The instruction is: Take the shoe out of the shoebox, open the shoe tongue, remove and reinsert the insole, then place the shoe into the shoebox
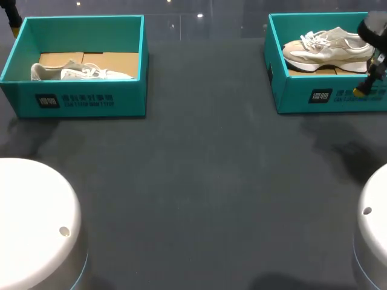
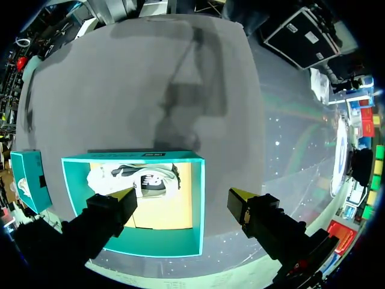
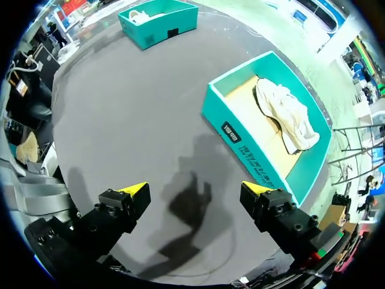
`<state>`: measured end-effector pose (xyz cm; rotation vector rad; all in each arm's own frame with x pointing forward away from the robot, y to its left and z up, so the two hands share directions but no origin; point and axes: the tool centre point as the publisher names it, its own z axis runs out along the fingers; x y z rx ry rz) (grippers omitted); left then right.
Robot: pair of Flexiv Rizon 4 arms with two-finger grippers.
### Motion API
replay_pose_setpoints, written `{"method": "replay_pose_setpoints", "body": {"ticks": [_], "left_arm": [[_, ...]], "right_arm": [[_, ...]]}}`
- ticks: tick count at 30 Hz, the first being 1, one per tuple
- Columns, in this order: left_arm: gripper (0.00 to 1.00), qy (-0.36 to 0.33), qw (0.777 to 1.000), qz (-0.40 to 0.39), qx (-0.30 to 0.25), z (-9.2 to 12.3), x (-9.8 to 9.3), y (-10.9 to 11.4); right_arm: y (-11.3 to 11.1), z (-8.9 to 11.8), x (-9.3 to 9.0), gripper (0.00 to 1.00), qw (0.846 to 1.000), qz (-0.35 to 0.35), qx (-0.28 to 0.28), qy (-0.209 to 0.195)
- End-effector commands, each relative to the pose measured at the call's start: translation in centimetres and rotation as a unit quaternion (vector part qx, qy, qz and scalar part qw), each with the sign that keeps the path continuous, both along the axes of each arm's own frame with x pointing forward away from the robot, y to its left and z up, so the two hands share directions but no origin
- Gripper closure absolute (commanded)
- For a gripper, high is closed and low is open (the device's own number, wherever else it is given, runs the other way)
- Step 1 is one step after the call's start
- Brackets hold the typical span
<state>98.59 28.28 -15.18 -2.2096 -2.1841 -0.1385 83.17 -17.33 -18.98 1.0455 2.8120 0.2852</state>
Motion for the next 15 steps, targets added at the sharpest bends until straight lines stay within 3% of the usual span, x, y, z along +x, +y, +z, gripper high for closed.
{"method": "replay_pose_setpoints", "body": {"ticks": [1,7,15], "left_arm": [[0.00,-0.001,1.000,-0.001,0.001,0.0,-0.1,0.1],[0.00,-0.001,1.000,-0.001,0.001,0.0,-0.1,0.1],[0.00,-0.001,1.000,-0.001,0.001,0.0,-0.1,0.1]], "right_arm": [[-2.2,1.5,3.1,0.00,0.998,-0.053,-0.005,0.030],[-6.3,2.5,5.6,0.00,0.991,-0.128,0.004,0.031],[-6.3,2.5,5.6,0.00,0.991,-0.128,0.004,0.031]]}}
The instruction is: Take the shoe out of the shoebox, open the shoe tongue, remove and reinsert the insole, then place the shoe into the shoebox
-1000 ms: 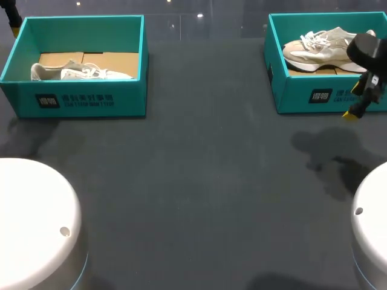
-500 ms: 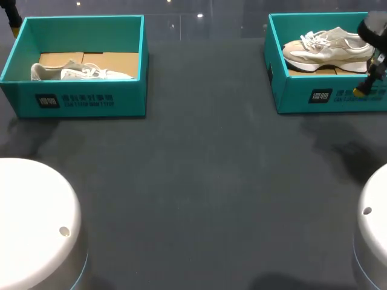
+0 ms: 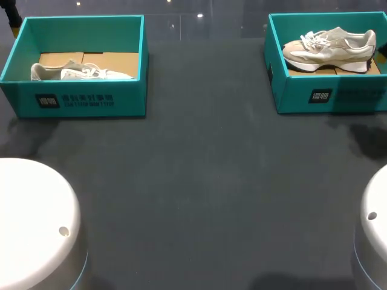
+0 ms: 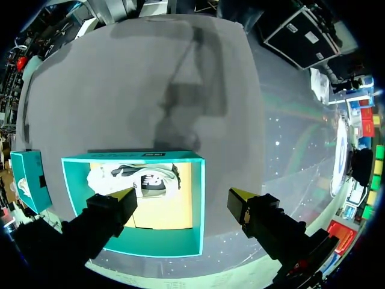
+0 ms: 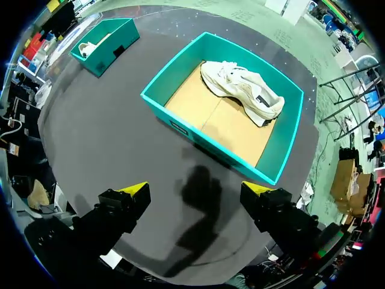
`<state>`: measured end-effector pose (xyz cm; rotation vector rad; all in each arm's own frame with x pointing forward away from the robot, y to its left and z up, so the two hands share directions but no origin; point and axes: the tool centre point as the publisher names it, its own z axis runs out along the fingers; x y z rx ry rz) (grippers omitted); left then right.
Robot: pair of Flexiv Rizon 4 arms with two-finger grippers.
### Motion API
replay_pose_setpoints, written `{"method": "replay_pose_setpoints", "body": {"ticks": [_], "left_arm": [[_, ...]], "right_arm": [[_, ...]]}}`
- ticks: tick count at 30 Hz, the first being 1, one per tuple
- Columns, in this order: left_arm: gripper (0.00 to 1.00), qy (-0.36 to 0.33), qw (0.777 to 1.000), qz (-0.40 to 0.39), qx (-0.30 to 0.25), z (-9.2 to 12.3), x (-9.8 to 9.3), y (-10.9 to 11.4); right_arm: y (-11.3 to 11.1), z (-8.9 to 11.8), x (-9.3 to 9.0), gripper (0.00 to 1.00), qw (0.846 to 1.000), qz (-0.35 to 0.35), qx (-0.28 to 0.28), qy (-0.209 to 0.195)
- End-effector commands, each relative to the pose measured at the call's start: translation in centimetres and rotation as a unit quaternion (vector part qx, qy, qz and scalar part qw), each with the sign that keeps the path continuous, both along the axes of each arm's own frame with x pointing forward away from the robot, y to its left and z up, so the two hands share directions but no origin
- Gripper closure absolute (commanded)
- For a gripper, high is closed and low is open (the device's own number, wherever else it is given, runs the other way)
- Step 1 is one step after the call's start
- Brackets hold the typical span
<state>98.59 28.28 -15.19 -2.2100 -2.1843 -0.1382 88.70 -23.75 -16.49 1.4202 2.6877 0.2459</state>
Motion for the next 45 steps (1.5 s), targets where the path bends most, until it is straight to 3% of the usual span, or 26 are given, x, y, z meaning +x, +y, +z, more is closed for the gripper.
{"method": "replay_pose_setpoints", "body": {"ticks": [1,5,11,19,25,27,29,42,45], "left_arm": [[0.00,-0.001,1.000,0.000,0.001,0.0,-0.1,0.1],[0.00,-0.001,1.000,0.000,0.001,0.0,-0.1,0.1],[0.00,-0.001,1.000,0.000,0.001,0.0,-0.1,0.1],[0.00,-0.001,1.000,0.000,0.001,0.0,-0.1,0.1],[0.00,-0.001,1.000,0.000,0.001,0.0,-0.1,0.1],[0.00,-0.001,1.000,0.000,0.001,0.0,-0.1,0.1],[0.00,-0.001,1.000,0.000,0.001,0.0,-0.1,0.1],[0.00,-0.001,1.000,0.000,0.001,0.0,-0.1,0.1],[0.00,-0.001,1.000,0.000,0.001,0.0,-0.1,0.1]], "right_arm": [[0.1,0.0,0.0,0.00,1.000,-0.001,-0.001,0.001],[0.1,0.0,0.0,0.00,1.000,-0.001,-0.001,0.001],[0.2,0.5,5.0,0.00,0.998,-0.037,-0.040,-0.031],[0.0,0.6,10.2,0.00,0.994,-0.075,-0.081,-0.013],[-0.9,0.8,13.4,0.00,0.979,-0.184,-0.091,0.000],[-0.9,0.7,14.4,0.00,0.978,-0.192,-0.075,-0.010],[-1.0,0.8,14.5,0.00,0.983,-0.182,-0.032,-0.023],[-1.0,0.8,14.5,0.00,0.983,-0.182,-0.032,-0.023],[-0.2,-0.4,17.8,0.00,0.970,-0.225,-0.092,-0.002]]}}
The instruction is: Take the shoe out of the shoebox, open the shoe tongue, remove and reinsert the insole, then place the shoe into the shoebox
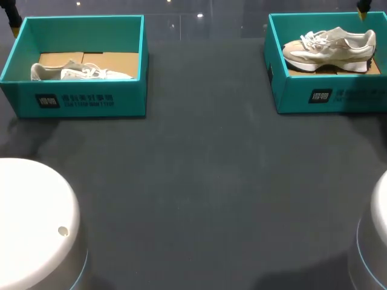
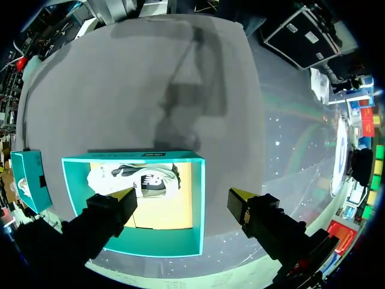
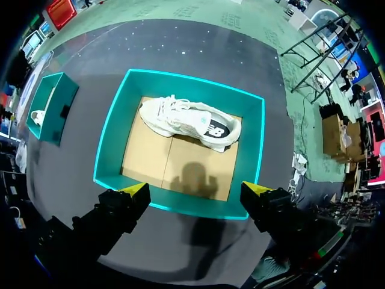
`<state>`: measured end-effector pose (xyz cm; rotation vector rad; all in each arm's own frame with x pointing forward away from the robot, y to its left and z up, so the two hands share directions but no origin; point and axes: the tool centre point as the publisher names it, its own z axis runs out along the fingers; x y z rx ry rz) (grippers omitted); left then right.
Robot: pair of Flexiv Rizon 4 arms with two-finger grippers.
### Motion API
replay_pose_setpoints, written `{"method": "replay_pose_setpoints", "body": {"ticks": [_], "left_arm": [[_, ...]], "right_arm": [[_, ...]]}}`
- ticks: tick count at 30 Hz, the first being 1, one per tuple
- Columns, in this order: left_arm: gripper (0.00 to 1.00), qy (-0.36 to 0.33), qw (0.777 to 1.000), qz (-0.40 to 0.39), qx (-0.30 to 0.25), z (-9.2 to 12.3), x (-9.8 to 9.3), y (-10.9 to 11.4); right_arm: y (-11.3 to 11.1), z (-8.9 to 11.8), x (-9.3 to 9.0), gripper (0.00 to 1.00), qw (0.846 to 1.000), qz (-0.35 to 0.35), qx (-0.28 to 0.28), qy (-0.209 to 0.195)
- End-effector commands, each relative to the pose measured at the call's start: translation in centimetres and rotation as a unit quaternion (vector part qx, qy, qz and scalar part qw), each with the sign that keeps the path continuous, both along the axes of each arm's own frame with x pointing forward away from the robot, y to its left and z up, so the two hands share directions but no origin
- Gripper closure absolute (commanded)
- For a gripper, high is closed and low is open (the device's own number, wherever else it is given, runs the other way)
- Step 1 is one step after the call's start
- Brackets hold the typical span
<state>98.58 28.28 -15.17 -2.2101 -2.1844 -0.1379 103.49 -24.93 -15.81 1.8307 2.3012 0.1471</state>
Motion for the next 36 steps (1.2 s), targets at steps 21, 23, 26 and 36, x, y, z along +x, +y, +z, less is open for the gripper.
{"method": "replay_pose_setpoints", "body": {"ticks": [21,23,26,36], "left_arm": [[0.00,-0.001,1.000,0.000,0.001,0.0,-0.1,0.0],[0.00,-0.001,1.000,0.000,0.001,0.0,-0.1,0.0],[0.00,-0.001,1.000,0.000,0.001,0.0,-0.1,0.0],[0.00,-0.001,1.000,0.000,0.001,0.0,-0.1,0.0]], "right_arm": [[-0.9,-6.4,10.0,0.00,0.992,-0.079,-0.098,0.011],[-0.9,-6.4,10.0,0.00,0.992,-0.079,-0.098,0.011],[-0.9,-6.4,10.0,0.00,0.992,-0.079,-0.098,0.011],[-4.4,-10.5,9.5,0.00,0.983,-0.162,-0.080,0.023]]}}
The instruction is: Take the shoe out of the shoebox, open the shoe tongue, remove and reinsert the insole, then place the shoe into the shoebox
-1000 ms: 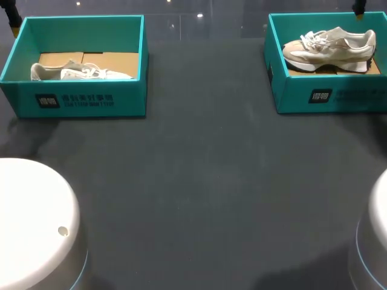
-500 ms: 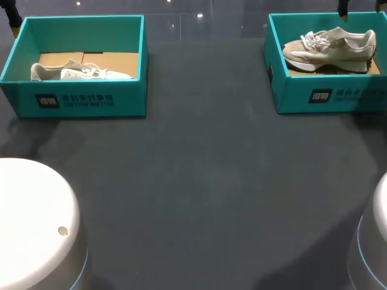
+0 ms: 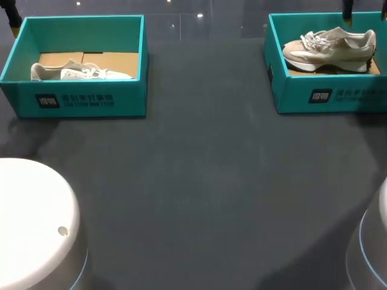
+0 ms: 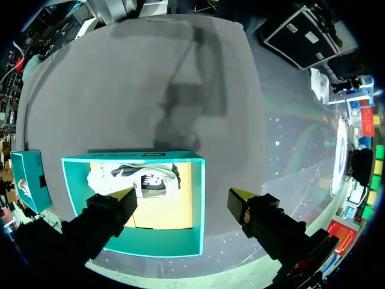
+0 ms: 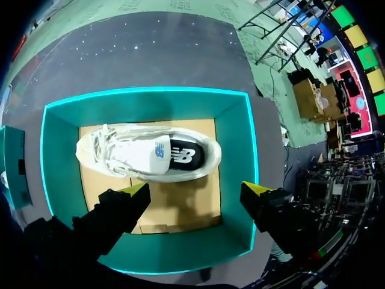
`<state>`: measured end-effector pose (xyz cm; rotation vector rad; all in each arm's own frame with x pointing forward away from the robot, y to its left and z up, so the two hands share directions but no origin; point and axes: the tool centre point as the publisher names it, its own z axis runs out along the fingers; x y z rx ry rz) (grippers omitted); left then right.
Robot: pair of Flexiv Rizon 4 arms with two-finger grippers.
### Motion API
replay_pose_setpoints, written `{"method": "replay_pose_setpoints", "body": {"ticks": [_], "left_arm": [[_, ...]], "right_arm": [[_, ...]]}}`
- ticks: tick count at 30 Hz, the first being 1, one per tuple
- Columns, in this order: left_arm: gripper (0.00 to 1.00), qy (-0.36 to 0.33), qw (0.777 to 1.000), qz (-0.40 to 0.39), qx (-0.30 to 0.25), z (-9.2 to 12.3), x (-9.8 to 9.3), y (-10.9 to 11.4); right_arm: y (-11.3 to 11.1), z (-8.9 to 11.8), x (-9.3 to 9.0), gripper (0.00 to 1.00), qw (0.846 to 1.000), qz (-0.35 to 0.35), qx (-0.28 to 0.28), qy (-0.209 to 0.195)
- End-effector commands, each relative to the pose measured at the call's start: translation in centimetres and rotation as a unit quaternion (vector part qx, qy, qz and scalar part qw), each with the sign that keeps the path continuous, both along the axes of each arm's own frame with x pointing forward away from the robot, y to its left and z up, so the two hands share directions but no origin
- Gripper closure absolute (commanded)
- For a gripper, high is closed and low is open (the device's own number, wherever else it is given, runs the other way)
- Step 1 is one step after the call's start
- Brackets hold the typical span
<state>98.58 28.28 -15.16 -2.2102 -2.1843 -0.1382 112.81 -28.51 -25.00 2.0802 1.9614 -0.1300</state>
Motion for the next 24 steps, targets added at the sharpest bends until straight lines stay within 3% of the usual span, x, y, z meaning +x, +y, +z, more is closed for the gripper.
{"method": "replay_pose_setpoints", "body": {"ticks": [1,16,24], "left_arm": [[0.00,-0.001,1.000,0.000,0.001,0.0,-0.1,0.1],[0.00,-0.001,1.000,0.000,0.001,0.0,-0.1,0.1],[0.00,-0.001,1.000,0.000,0.001,0.0,-0.1,0.1]], "right_arm": [[-1.0,-1.6,0.2,0.00,1.000,-0.012,0.001,-0.002],[-3.3,-5.8,2.2,0.00,0.999,-0.042,0.016,0.014],[-4.0,-6.8,3.2,0.18,0.998,-0.053,0.006,0.027]]}}
